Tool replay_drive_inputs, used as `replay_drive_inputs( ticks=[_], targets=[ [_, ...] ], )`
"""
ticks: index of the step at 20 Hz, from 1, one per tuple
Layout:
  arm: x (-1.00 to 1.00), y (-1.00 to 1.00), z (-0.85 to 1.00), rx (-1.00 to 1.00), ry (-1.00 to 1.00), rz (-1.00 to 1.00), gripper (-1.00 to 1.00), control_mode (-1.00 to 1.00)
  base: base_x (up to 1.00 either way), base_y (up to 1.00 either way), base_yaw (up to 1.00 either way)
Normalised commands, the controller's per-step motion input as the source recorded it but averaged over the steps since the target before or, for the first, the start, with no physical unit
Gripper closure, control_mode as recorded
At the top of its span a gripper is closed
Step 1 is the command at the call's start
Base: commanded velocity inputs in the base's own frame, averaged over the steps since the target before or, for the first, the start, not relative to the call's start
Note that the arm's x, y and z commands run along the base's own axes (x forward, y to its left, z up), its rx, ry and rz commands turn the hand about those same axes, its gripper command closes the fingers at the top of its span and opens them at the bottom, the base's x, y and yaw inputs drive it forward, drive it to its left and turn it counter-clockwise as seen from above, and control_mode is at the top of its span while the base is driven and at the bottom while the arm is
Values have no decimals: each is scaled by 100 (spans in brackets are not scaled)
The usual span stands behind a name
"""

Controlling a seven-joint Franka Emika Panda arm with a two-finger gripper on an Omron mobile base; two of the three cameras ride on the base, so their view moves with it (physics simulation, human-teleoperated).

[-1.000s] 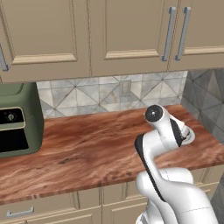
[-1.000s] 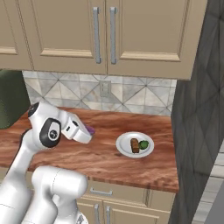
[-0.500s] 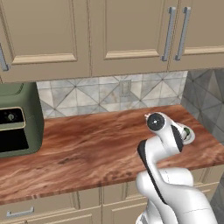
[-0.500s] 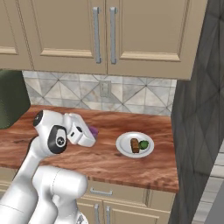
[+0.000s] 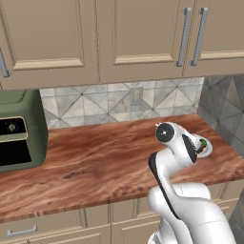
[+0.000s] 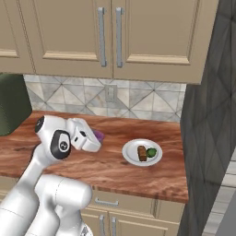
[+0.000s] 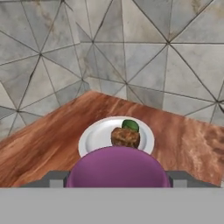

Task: Pick the avocado and bread from the counter and place them on the plate. Then pick the jam from the cabinet and place it next to the plate. Lastly close the cabinet door.

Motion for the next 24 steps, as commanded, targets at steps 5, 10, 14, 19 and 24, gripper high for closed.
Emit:
replay_drive_inputs(
  ticks=[5, 10, 14, 19, 24],
  targets=[
    [32, 0, -45, -8, 0, 0, 100, -100, 0, 0, 0],
    [27, -5, -61, -1, -2, 2, 100, -100, 0, 0, 0],
    [21, -11, -59, 0, -5, 4, 100, -100, 0, 0, 0],
    [12, -24, -45, 0, -9, 3, 100, -100, 0, 0, 0],
    [5, -28, -59, 0, -13, 0, 100, -100, 0, 0, 0]
  ],
)
